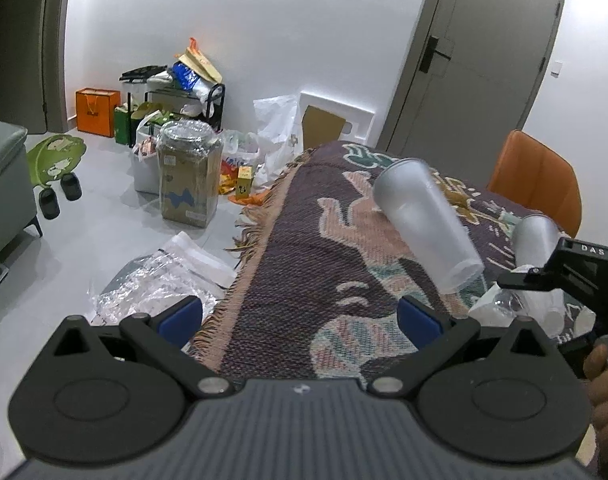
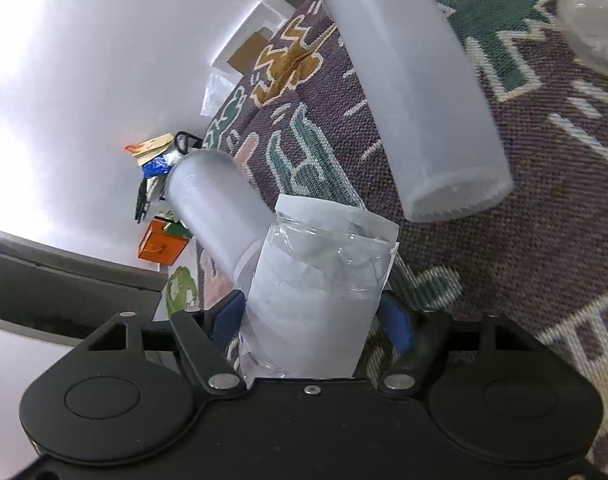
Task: Flip cup upright
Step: 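Close the right gripper on the side of the clear cup, then lift the clear cup with the right gripper and rotate it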
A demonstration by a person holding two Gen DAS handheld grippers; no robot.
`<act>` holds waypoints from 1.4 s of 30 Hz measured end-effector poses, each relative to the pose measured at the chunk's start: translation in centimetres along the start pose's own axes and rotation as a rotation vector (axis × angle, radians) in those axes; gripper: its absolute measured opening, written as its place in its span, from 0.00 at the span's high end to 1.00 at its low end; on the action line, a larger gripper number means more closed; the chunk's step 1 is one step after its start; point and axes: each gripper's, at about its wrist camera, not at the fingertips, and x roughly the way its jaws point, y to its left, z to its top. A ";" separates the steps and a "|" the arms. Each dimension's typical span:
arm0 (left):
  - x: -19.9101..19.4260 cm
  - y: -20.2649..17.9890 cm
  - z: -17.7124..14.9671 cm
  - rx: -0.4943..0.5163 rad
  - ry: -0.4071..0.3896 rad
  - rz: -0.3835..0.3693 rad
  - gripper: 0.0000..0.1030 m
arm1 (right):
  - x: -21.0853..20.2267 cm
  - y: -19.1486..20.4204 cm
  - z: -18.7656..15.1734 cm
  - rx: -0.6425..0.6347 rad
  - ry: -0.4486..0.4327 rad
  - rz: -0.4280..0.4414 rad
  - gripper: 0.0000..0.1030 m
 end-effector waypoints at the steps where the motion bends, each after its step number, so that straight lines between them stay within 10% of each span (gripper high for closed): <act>1: -0.2 -0.2 -0.1 0.002 -0.004 -0.004 0.00 | -0.6 -0.1 -0.1 -0.005 -0.002 0.005 0.32; 22: -3.9 -9.6 -4.0 0.094 -0.025 -0.164 0.00 | -12.7 -7.2 -1.9 -0.048 -0.087 -0.053 0.32; 42: -4.3 -14.0 -7.0 0.193 0.042 -0.203 0.00 | -13.8 -13.0 -3.7 -0.005 -0.008 -0.126 0.31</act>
